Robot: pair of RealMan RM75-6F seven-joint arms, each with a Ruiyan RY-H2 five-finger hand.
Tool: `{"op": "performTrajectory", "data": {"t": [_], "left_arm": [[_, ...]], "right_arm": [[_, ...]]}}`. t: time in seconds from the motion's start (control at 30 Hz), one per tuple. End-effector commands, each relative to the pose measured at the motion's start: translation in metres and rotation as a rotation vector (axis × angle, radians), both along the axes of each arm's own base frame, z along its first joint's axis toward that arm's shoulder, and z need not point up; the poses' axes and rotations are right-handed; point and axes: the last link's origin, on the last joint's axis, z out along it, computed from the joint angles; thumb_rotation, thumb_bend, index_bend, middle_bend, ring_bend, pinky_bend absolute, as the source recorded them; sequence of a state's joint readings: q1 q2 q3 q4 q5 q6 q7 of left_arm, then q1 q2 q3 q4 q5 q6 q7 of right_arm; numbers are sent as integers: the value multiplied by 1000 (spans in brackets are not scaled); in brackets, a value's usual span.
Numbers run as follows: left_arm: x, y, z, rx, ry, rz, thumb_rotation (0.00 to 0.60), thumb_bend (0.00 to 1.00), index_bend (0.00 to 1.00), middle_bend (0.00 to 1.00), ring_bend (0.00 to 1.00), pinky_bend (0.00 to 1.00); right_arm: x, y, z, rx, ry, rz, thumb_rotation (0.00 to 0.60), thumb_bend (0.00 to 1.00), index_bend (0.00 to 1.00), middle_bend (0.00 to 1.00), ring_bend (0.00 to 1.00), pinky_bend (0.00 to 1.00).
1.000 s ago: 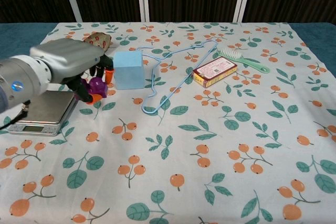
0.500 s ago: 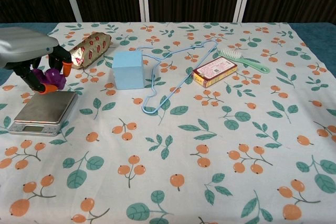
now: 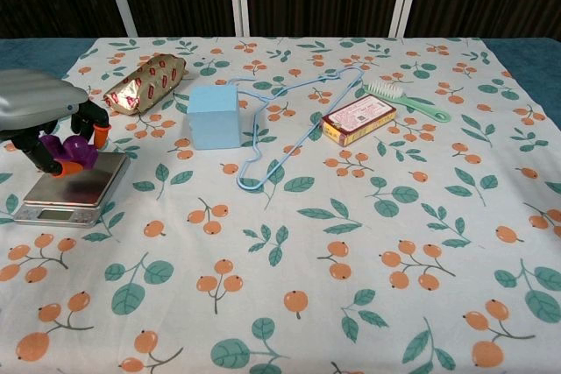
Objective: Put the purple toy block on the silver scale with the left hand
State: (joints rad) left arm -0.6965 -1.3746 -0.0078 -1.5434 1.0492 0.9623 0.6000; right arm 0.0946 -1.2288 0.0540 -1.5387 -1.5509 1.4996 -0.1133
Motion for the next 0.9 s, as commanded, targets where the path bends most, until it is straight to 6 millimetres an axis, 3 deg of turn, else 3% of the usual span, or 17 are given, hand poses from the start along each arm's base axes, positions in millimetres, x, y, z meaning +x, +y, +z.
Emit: {"op": "performTrajectory", "data": {"t": [0.03, 0.27, 0.43, 0.6, 0.9], "left_arm": [[-5, -1, -4, -7, 20, -2, 600, 336, 462, 492, 342, 444], [-8, 0, -9, -2, 26, -1, 600, 336, 458, 475, 329, 434], [-10, -1, -9, -6, 43, 8, 600, 319, 421, 369, 252, 383], [-10, -1, -6, -18, 77, 19, 600, 230, 351, 245, 160, 300], [26, -6, 16, 32, -68, -26, 600, 200, 308, 210, 143, 262]], "right_arm": [[0, 0, 1, -5, -3, 0, 600, 480, 129, 126, 39, 0], [0, 0, 3, -10, -8, 1, 600, 480, 129, 126, 39, 0], [0, 0, 3, -10, -13, 3, 600, 480, 128, 126, 39, 0], [1, 0, 3, -12, -20, 5, 600, 481, 129, 126, 39, 0], [1, 1, 4, -15, -19, 4, 600, 480, 129, 126, 38, 0]]}}
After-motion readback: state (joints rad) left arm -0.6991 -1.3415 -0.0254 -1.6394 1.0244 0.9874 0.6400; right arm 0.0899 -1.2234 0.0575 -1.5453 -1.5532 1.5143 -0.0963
